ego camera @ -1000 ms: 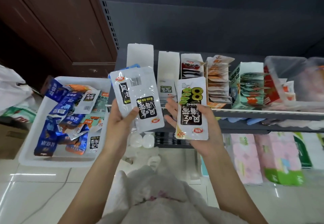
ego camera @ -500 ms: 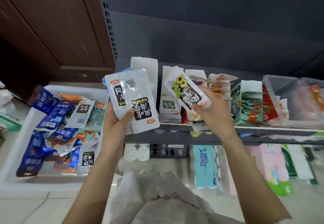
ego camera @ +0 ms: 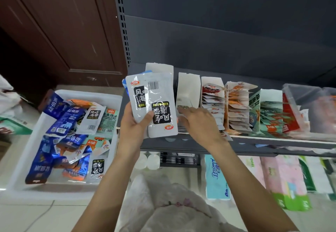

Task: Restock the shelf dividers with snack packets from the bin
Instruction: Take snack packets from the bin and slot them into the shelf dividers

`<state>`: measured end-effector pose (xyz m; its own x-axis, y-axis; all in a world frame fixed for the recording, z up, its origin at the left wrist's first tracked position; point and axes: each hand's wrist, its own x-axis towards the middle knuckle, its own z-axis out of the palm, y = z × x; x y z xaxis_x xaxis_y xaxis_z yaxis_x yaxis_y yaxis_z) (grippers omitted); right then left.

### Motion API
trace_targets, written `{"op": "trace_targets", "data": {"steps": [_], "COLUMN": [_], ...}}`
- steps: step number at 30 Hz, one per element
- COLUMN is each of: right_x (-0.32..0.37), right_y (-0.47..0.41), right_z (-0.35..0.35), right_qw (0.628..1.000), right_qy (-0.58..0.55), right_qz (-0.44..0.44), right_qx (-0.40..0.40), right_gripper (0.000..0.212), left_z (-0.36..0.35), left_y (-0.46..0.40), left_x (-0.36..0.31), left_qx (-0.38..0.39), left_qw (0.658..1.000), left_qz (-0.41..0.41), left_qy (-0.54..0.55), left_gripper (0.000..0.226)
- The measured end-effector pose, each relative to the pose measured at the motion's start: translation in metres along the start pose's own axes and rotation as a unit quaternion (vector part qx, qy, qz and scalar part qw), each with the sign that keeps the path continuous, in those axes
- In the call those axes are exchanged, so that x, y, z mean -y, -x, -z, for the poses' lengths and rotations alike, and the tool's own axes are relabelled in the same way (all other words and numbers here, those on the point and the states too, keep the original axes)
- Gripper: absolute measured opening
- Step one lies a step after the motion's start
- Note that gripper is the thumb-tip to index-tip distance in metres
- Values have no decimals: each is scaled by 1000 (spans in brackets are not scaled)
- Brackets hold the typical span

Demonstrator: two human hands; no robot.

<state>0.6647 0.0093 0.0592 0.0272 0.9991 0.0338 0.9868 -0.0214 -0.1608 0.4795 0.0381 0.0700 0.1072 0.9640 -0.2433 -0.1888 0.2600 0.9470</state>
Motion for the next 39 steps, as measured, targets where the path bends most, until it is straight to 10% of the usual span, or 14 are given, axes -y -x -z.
{"op": "trace_targets", "data": {"steps": [3,7,14,19,22,32,39], "right_x": [-3,-3,-9,-27,-40,-33,-25], "right_y": [15,23,31,38,28,-4,3], "right_z": [7,9,17,38,30,-19,18], "right_qw": [983,977,951,878,874,991,957], "right_qy": [-85,10,-36,-332,-351,-11,-245], "right_qz": [82,185,255,-47,-138,36,-3], "right_qx": [-137,-110,-172,-341,-306,-125,-155], "right_gripper": [65,95,58,23,21,16,49], "left_z": [-8,-21,-33,-23,-19,-22,-26], "left_y": [-3,-2,-3,-12,-14,-7,-5], "left_x": [0,0,-1,-2,-6,-10,-11], "left_qx": [6,34,29,-25,-22,-18,12], "left_qw": [1000,999,997,998,999,1000,1000], "left_qz": [-4,-7,54,33,20,1,-4], "left_qy": [-6,-10,40,38,31,8,-25], "left_gripper": [42,40,32,31,29,29,38]}}
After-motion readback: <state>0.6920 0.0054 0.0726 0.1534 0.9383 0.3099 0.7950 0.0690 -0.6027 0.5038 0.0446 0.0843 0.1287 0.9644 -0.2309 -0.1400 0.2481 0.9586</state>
